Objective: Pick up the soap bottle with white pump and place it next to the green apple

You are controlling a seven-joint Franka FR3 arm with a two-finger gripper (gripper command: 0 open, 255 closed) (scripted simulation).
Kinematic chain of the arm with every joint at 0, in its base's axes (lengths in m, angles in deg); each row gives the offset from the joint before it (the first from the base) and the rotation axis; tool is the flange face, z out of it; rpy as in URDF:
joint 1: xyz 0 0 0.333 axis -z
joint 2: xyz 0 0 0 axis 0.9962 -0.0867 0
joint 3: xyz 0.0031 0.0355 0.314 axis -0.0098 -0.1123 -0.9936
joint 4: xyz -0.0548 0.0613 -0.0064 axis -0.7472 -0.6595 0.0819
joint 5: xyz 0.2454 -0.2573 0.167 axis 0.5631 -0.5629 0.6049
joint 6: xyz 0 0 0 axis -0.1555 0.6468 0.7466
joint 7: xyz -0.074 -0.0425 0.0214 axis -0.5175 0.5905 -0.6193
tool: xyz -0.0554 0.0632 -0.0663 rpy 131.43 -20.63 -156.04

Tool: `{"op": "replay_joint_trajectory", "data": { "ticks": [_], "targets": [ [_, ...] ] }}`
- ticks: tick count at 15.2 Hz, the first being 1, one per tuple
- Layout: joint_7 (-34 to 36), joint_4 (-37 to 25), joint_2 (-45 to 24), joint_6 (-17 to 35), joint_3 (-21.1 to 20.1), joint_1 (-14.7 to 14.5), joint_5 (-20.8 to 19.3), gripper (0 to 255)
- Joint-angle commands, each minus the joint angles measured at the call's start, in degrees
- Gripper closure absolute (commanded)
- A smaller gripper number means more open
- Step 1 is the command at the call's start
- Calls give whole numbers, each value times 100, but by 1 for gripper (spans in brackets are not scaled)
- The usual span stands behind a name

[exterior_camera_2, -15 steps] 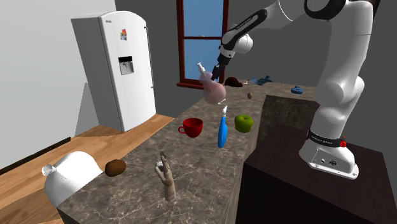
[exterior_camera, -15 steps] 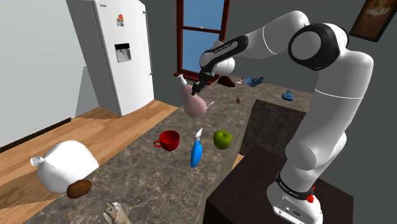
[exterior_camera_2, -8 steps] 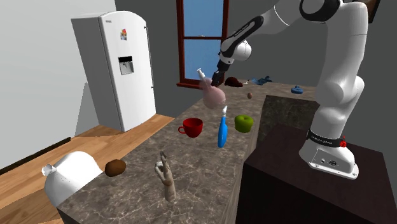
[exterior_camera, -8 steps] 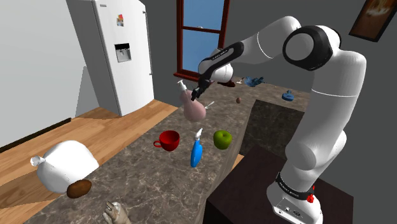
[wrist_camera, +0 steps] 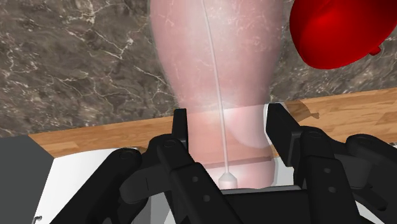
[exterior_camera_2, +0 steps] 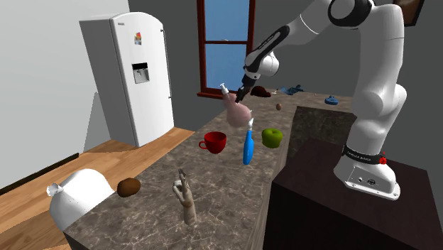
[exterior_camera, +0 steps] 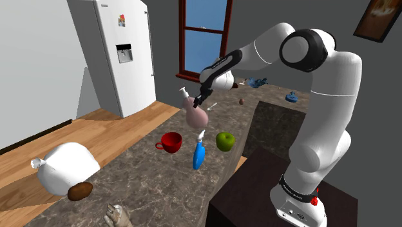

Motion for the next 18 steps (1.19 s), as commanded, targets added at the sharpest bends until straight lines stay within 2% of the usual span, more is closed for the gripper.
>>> {"op": "replay_joint_trajectory", "data": {
  "ticks": [1, 18],
  "targets": [
    [-60, 25, -94, 132, -26, 7, 52, 255],
    [-671, 28, -1147, 1176, -372, 222, 498, 255]
  ]
}}
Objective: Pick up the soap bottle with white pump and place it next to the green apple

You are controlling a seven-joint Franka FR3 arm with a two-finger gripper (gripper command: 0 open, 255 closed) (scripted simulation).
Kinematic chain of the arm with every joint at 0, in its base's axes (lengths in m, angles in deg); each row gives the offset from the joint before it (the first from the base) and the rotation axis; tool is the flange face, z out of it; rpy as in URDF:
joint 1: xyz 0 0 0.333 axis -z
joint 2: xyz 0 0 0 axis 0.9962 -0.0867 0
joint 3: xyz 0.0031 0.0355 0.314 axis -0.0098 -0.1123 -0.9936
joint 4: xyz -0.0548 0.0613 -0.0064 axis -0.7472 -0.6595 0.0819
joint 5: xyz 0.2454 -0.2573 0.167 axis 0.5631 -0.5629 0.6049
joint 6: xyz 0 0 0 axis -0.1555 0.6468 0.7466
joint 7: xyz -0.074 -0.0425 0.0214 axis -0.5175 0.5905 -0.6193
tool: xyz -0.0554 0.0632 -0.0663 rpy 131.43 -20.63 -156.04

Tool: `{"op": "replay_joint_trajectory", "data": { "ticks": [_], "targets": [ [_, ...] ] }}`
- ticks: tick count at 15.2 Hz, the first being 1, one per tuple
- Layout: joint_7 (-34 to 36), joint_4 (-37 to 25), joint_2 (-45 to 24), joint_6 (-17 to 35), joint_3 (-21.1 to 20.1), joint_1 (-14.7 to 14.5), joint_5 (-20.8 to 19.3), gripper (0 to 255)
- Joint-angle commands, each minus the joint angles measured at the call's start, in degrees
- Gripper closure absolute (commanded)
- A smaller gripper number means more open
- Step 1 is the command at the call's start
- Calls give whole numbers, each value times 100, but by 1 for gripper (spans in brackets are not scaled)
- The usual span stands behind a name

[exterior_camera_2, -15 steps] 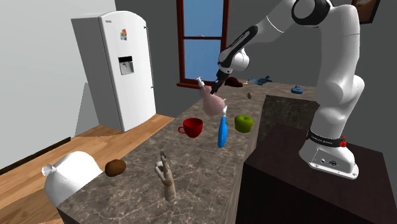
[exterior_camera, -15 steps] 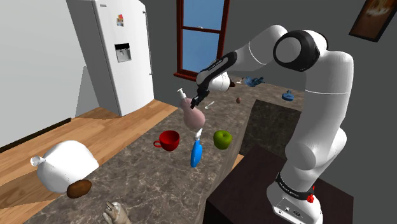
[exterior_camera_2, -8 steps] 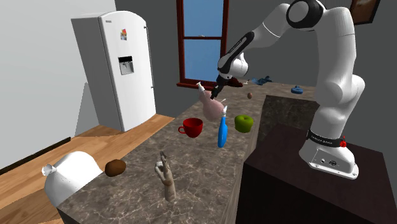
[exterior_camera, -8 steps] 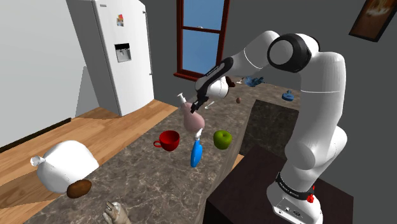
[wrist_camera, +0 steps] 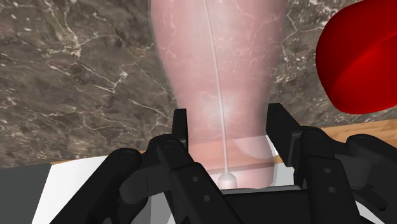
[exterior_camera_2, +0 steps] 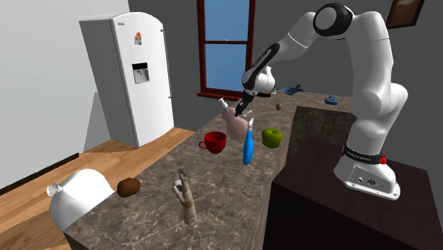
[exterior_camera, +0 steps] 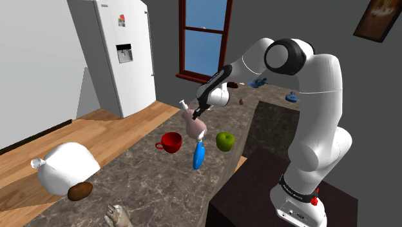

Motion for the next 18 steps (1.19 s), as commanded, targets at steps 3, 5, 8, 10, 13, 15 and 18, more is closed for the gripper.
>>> {"op": "replay_joint_trajectory", "data": {
  "ticks": [3, 5, 8, 10, 13, 15, 18],
  "targets": [
    [-42, 4, -71, 57, -28, 26, 24, 255],
    [-41, 4, -71, 57, -29, 27, 23, 255],
    [-31, -19, -94, 57, -23, 17, 15, 0],
    [-29, -33, -81, 27, -12, 22, 6, 0],
    [-41, 4, -71, 57, -29, 27, 22, 0],
    [-22, 236, 357, -154, -10, 75, 25, 0],
    [2, 419, 736, -364, 20, 109, 17, 0]
  ]
}}
